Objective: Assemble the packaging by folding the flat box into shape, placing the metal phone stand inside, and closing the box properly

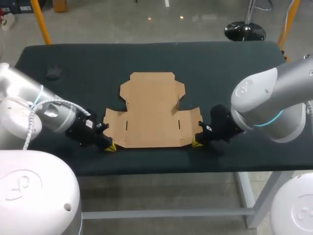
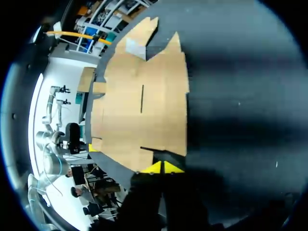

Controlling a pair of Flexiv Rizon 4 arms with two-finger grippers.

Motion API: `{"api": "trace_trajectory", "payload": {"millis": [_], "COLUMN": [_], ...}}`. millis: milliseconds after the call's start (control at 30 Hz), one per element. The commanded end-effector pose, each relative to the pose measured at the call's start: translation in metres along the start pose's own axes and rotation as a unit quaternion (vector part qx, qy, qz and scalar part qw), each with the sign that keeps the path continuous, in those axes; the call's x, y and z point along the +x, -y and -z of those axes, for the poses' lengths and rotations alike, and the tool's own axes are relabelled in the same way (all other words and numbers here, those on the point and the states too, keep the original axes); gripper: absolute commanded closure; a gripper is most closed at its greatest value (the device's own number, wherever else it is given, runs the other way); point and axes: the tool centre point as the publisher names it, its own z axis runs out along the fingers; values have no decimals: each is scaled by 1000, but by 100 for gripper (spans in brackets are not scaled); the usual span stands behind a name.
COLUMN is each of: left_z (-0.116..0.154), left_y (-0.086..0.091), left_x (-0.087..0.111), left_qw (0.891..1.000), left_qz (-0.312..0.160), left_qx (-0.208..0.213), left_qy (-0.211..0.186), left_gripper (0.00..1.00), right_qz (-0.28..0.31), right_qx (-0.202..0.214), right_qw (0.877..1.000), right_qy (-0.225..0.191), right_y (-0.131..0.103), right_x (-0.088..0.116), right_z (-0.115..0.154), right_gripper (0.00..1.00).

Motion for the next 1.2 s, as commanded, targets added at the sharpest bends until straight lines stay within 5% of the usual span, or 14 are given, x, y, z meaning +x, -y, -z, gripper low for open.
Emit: {"api": "trace_trajectory", "payload": {"millis": [33, 1200], "left_z": [-2, -2], "left_y": [2, 6], "left_x": [2, 15], "left_qw": [1000, 999], "left_qz": [0, -19], "left_qx": [-4, -17], "left_qy": [6, 38], "left_gripper": [100, 100], "right_qz": [1, 25], "right_qx": [3, 17], "right_qw": [1000, 1000], "right_qy": [-2, 9], "right_y": [-2, -13], "right_x": [0, 16], "right_z": [1, -4], "right_gripper": [100, 100]}}
